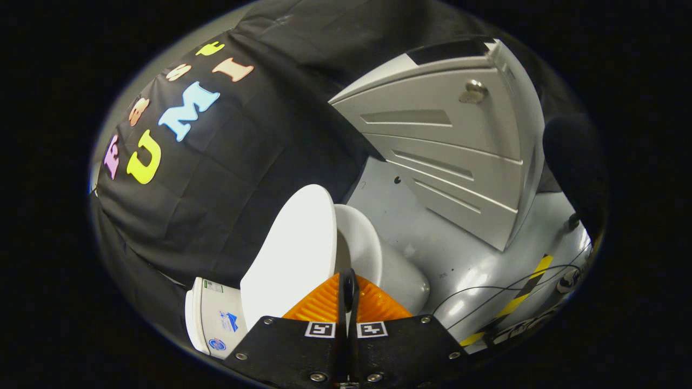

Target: Open the toilet lid.

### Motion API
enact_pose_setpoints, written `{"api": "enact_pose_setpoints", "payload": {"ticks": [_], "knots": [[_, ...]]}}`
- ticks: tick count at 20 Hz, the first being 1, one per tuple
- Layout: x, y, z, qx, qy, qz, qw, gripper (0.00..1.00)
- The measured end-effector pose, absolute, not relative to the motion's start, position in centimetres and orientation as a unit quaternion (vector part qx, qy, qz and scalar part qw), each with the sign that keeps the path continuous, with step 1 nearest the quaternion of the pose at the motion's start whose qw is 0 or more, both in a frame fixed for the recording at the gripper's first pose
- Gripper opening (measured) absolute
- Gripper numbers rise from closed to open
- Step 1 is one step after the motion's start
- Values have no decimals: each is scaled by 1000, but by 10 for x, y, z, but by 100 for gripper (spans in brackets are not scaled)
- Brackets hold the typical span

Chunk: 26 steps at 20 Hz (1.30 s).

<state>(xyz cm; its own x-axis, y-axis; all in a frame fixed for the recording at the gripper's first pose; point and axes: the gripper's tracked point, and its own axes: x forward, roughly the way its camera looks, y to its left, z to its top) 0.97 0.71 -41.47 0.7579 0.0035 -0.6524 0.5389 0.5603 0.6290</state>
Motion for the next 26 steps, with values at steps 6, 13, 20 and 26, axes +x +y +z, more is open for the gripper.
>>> {"api": "enact_pose_setpoints", "payload": {"ticks": [6,13,20,26], "knots": [[18,14,-364,364,311,-156,864,0],[29,34,-299,293,294,-145,898,0],[36,54,-253,224,270,-139,926,0],[39,65,-237,202,258,-144,934,0]]}}
